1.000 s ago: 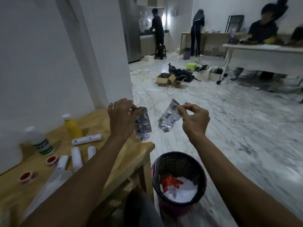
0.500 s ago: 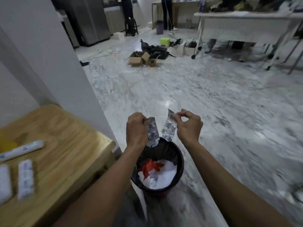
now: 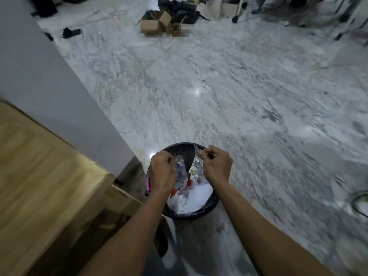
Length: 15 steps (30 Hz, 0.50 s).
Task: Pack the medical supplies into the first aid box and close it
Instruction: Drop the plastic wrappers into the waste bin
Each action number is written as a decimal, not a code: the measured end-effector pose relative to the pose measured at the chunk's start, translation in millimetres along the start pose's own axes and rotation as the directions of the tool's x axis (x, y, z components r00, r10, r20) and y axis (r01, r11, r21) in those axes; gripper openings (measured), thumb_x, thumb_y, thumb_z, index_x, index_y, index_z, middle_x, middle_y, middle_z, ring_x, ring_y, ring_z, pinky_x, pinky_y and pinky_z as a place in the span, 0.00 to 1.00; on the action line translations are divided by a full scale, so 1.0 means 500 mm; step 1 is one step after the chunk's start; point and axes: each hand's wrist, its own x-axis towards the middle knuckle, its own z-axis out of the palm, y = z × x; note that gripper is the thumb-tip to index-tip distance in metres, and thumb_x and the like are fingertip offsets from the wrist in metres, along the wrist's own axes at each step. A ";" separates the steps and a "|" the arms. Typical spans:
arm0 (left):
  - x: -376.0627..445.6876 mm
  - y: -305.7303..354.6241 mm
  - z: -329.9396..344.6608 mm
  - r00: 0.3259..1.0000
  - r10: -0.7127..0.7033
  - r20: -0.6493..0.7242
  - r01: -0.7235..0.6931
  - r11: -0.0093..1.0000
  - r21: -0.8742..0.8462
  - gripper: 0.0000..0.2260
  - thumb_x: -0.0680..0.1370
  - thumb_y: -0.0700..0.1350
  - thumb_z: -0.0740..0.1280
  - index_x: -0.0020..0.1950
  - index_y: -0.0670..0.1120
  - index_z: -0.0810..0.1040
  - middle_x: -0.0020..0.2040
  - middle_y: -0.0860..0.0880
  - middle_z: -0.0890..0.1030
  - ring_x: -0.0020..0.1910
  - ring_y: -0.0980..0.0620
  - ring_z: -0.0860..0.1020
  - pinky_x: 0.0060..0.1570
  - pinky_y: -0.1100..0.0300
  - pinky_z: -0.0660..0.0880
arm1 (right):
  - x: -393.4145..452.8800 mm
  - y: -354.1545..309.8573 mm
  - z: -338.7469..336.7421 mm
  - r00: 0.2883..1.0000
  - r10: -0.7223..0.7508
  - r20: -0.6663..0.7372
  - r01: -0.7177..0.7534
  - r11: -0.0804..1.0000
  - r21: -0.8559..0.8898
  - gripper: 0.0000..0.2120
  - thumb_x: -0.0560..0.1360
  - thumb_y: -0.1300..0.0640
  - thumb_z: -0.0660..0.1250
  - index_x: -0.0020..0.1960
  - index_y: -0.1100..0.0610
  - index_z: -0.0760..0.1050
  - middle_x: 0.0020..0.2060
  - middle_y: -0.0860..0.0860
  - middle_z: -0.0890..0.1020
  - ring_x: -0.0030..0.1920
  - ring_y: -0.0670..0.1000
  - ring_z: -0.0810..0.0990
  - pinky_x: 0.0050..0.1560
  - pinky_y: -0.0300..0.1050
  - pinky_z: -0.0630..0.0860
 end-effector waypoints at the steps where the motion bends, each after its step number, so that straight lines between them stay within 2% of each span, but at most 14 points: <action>1: 0.003 -0.008 0.008 1.000 -0.008 0.008 0.008 1.000 0.001 0.07 0.73 0.37 0.72 0.36 0.40 0.79 0.36 0.48 0.78 0.36 0.52 0.72 0.36 0.58 0.69 | 0.003 0.008 0.008 1.000 0.013 0.005 -0.013 1.000 -0.011 0.08 0.73 0.54 0.74 0.39 0.58 0.81 0.31 0.46 0.78 0.33 0.42 0.74 0.40 0.40 0.71; 3: 0.009 -0.019 0.020 1.000 -0.011 0.014 0.011 1.000 0.005 0.08 0.73 0.36 0.72 0.35 0.41 0.78 0.36 0.49 0.78 0.36 0.52 0.73 0.35 0.58 0.70 | 0.009 0.023 0.021 0.999 0.046 0.015 -0.045 0.999 -0.022 0.08 0.73 0.54 0.74 0.42 0.59 0.82 0.35 0.46 0.80 0.37 0.41 0.74 0.43 0.39 0.73; 5: 0.013 -0.024 0.029 1.000 -0.005 0.030 0.004 1.000 0.006 0.07 0.73 0.37 0.73 0.36 0.42 0.78 0.37 0.49 0.78 0.38 0.50 0.76 0.36 0.57 0.73 | 0.013 0.036 0.032 0.998 0.056 0.021 -0.055 0.998 -0.037 0.08 0.72 0.53 0.75 0.43 0.58 0.82 0.37 0.47 0.83 0.40 0.45 0.79 0.46 0.42 0.77; 7: 0.017 -0.031 0.038 0.998 -0.023 0.050 0.024 0.999 -0.025 0.04 0.72 0.42 0.74 0.44 0.43 0.81 0.44 0.48 0.81 0.45 0.48 0.78 0.44 0.53 0.76 | 0.014 0.042 0.042 0.996 0.076 0.043 -0.074 0.996 -0.042 0.11 0.72 0.51 0.75 0.50 0.56 0.82 0.43 0.49 0.84 0.47 0.49 0.82 0.50 0.44 0.77; 9: 0.024 -0.042 0.050 0.992 -0.069 0.109 0.073 0.997 -0.029 0.17 0.73 0.51 0.72 0.59 0.45 0.79 0.56 0.46 0.80 0.55 0.45 0.77 0.56 0.48 0.76 | 0.015 0.045 0.047 0.991 0.110 0.071 -0.106 0.993 -0.050 0.21 0.73 0.48 0.73 0.62 0.55 0.78 0.57 0.51 0.82 0.59 0.51 0.79 0.58 0.43 0.74; 11: 0.028 -0.053 0.058 0.986 -0.086 0.142 0.089 0.996 -0.017 0.25 0.74 0.57 0.69 0.68 0.48 0.73 0.65 0.44 0.76 0.64 0.43 0.73 0.62 0.44 0.73 | 0.015 0.045 0.050 0.988 0.121 0.092 -0.117 0.992 -0.048 0.27 0.75 0.45 0.70 0.69 0.55 0.72 0.66 0.52 0.77 0.67 0.52 0.74 0.65 0.47 0.70; 13: 0.027 -0.054 0.057 0.982 -0.100 0.161 0.107 0.994 -0.033 0.29 0.75 0.56 0.68 0.73 0.49 0.68 0.73 0.44 0.69 0.72 0.44 0.66 0.71 0.45 0.65 | 0.016 0.046 0.053 0.987 0.123 0.101 -0.120 0.992 -0.037 0.28 0.76 0.44 0.68 0.72 0.55 0.70 0.69 0.52 0.74 0.69 0.53 0.71 0.68 0.48 0.68; 15: 0.027 -0.052 0.052 0.981 -0.107 0.163 0.116 0.992 -0.046 0.30 0.76 0.55 0.68 0.76 0.49 0.64 0.76 0.45 0.63 0.76 0.46 0.60 0.74 0.48 0.60 | 0.017 0.046 0.055 0.986 0.130 0.105 -0.128 0.991 -0.028 0.28 0.76 0.43 0.67 0.72 0.54 0.69 0.70 0.52 0.73 0.70 0.53 0.70 0.68 0.48 0.67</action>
